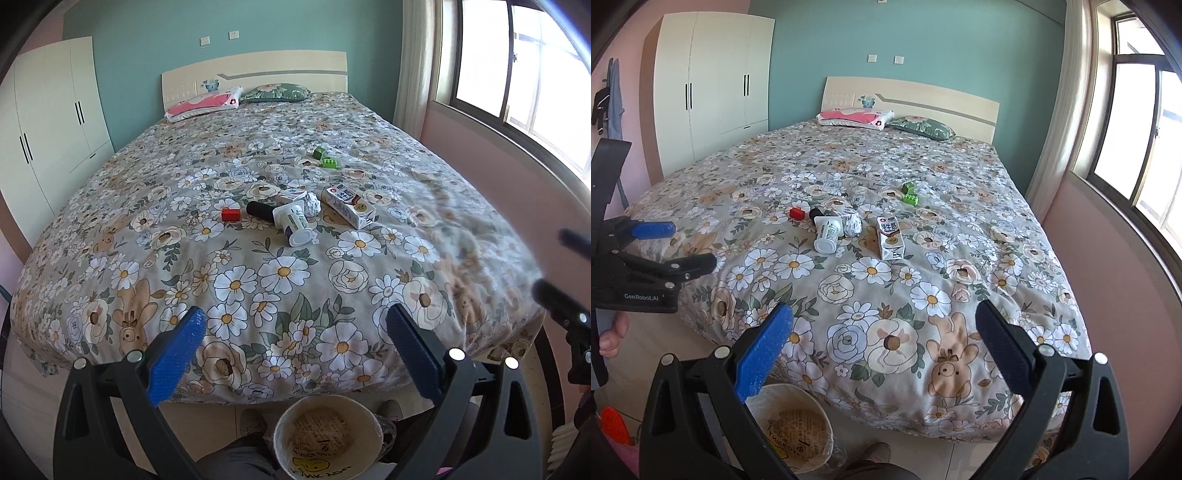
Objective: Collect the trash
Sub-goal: 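Move both tools toward the trash items on the bed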
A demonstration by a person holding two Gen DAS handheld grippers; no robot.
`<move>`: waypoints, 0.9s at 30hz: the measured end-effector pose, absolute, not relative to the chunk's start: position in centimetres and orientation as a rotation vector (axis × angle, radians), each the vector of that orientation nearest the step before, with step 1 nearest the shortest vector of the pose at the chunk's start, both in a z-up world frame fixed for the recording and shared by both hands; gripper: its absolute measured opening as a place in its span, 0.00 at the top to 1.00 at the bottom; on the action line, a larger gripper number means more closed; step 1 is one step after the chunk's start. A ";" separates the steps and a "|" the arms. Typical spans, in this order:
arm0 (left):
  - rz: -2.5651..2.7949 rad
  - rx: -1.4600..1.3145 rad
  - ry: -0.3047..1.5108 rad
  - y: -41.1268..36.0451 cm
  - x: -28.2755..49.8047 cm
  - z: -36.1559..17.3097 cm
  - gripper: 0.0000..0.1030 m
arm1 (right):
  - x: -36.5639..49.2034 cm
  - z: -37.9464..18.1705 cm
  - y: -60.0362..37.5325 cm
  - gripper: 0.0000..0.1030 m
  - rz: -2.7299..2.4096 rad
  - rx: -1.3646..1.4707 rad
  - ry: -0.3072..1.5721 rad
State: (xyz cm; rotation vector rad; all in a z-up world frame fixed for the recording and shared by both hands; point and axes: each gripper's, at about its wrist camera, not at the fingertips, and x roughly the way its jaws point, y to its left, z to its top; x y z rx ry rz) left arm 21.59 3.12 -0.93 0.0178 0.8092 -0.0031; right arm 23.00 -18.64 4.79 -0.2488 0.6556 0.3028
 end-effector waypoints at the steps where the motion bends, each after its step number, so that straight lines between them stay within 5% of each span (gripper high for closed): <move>1: -0.006 0.013 0.818 3.0 22.3 -1.2 0.04 | 23.8 4.7 -18.6 0.06 0.305 -0.252 0.658; 27: 0.115 -0.378 1.066 4.2 44.6 -12.4 0.04 | 49.2 -8.9 -13.5 0.06 0.417 -0.338 0.880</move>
